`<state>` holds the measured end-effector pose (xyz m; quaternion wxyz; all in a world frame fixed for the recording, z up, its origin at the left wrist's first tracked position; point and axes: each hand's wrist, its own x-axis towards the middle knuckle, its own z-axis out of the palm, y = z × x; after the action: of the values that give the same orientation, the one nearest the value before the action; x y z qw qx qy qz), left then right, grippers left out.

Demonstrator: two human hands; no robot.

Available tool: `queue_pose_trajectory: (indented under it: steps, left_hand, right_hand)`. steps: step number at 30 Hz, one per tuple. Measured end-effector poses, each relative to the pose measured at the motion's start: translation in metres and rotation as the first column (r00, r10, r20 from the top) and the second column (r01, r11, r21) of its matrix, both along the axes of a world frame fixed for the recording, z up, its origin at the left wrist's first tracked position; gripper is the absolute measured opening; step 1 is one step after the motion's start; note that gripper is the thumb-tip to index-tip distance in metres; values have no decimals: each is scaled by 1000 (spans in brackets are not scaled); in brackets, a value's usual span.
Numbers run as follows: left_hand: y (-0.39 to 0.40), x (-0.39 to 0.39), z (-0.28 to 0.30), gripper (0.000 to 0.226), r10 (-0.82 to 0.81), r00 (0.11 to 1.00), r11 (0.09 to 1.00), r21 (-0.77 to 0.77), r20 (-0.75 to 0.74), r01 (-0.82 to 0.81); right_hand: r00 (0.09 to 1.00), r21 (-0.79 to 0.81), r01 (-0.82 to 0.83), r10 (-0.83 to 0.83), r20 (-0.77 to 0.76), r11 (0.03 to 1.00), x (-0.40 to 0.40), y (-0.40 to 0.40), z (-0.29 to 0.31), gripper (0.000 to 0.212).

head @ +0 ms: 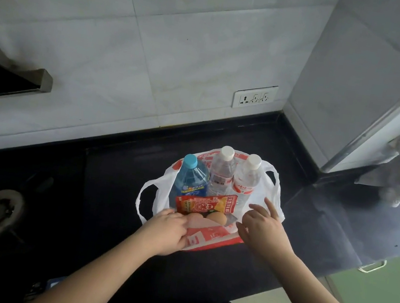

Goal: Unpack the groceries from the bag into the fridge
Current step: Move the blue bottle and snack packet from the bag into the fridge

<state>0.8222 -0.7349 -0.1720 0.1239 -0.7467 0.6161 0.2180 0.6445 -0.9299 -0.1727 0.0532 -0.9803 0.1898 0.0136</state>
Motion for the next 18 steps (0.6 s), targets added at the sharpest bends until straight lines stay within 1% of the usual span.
queue_pose_trajectory:
  steps: [3, 6, 8, 11, 14, 15, 16, 18]
  left_hand:
    - [3, 6, 1, 41, 39, 999, 998, -51, 15, -39]
    - [5, 8, 0, 40, 78, 996, 996, -39, 43, -77]
    - [6, 9, -1, 39, 111, 993, 994, -22, 49, -110]
    - [7, 9, -4, 39, 163, 986, 986, 14, 43, -164]
    - [8, 8, -9, 35, 215, 976, 976, 12, 26, -216]
    - [8, 8, -10, 32, 219, 975, 976, -6, 34, -219]
    - [8, 8, -10, 30, 219, 975, 976, -25, 46, -218]
    - [7, 8, -11, 28, 210, 976, 977, -44, 59, -208]
  right_hand:
    - [1000, -15, 20, -20, 23, 1000, -1, -9, -3, 21]
    - [996, 2, 27, -28, 89, 1000, 1, -17, -9, 21]
    - [991, 13, 52, -54, 122, 999, 2, -21, -11, 27]
    - [976, 63, 122, -132, 173, 991, 5, -25, -8, 12]
    - [965, 147, 185, -208, 159, 972, 8, -30, -10, 13]
    - [960, 182, 214, -241, 144, 960, 9, -33, -11, 15]
    - [955, 217, 242, -272, 118, 946, 10, -36, -12, 20]
    - [956, 255, 261, -286, 67, 931, 13, -43, -14, 40]
